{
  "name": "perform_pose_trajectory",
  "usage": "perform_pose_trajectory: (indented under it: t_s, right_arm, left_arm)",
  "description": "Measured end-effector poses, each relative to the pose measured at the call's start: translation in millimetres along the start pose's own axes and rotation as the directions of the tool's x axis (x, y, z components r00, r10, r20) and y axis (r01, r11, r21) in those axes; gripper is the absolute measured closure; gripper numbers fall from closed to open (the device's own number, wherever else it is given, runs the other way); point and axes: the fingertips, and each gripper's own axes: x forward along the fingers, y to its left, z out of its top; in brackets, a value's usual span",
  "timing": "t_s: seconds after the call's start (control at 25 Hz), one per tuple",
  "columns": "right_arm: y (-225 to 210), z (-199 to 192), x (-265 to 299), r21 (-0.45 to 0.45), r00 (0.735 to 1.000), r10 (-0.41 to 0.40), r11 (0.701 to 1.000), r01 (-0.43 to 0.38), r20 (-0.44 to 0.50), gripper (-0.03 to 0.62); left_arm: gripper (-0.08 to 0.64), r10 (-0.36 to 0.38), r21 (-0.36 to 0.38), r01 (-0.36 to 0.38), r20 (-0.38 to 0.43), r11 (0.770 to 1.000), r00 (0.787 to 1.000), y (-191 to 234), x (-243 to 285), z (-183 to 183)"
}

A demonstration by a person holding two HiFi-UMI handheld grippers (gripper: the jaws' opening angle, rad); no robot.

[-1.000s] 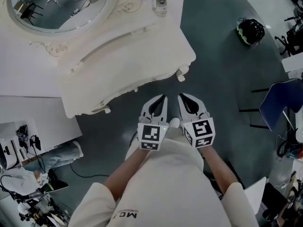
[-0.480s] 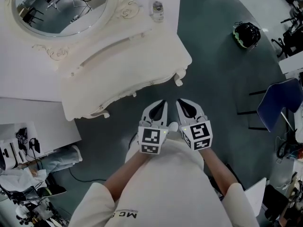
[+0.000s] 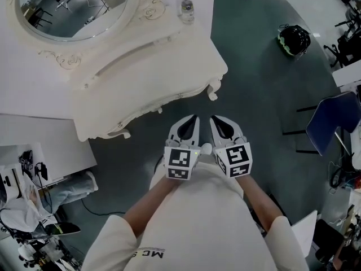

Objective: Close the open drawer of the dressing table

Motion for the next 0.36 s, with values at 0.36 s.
perform_pose_trajectory:
  t_s: [0.36]
  right_arm:
    - [-6.7, -3.5, -9.8, 0.036, 1.000, -0.011, 0.999, 0.011, 0.014, 0.591]
  left_arm:
    - [0.552, -0.018, -0.009, 0.019, 0.013, 1.000, 1.000, -13.4, -8.6, 1.9]
